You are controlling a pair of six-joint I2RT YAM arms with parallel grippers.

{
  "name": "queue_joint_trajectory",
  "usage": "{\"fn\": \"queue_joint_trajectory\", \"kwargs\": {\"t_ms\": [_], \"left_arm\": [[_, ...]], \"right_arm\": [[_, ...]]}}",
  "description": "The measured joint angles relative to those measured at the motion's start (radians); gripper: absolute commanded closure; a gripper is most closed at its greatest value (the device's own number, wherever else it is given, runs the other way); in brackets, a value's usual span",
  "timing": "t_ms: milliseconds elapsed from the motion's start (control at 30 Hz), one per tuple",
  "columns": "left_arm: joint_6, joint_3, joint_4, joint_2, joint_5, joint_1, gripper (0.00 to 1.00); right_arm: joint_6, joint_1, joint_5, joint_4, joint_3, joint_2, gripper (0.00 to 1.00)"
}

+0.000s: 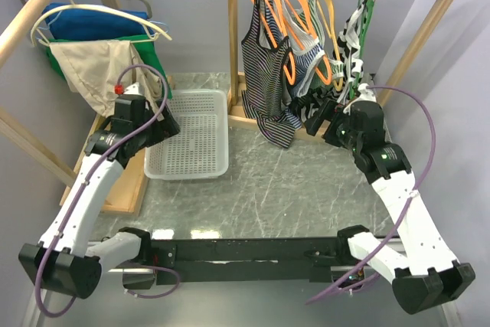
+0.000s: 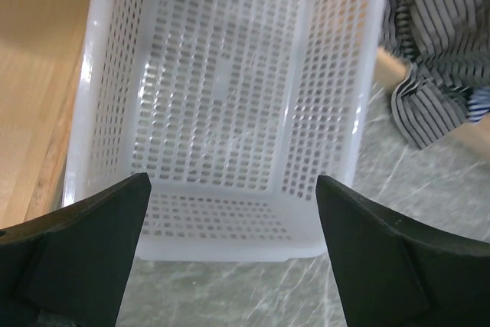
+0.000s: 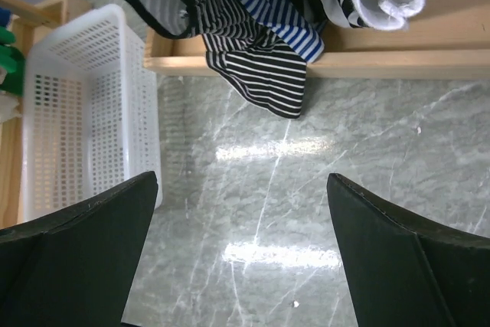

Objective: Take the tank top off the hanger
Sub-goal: Move the bin to the corner of the board.

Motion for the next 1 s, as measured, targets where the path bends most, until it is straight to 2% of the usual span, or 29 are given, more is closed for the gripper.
{"fn": "queue_joint_trajectory", "kwargs": {"t_ms": [167, 300, 400, 500, 667, 867, 1000], "left_arm": [[0.039, -0.071, 0.035, -0.014, 0.035, 0.001, 0.04], [0.072, -0.158, 0.063, -0.077, 0.119, 0.003, 0.04], [0.092, -0.159, 0.056, -0.073, 0.211, 0.003, 0.04], [0.109, -0.170, 0.050, -0.054, 0.266, 0.003, 0.04], [0.108, -0.183, -0.012, -0.082, 0.293, 0.000, 0.04], [0.096, -0.183, -0.080, -0.273, 0.340, -0.016, 0.04], [0.078, -0.217, -0.111, -0.332, 0.362, -0.047, 0.04]], "right_arm": [[-0.022, 0.000, -0.003, 0.078, -0.045, 0.054, 0.00], [0.032, 0.000, 0.004, 0.128, -0.089, 0.063, 0.00], [0.070, 0.002, -0.038, 0.156, -0.098, 0.031, 0.00], [0.093, 0.027, -0.091, 0.210, -0.168, -0.068, 0.00], [0.099, 0.057, -0.117, 0.137, -0.184, -0.157, 0.00], [0.082, 0.057, -0.115, 0.038, -0.200, -0.260, 0.00], [0.078, 0.057, -0.115, -0.004, -0.200, -0.280, 0.00]]}}
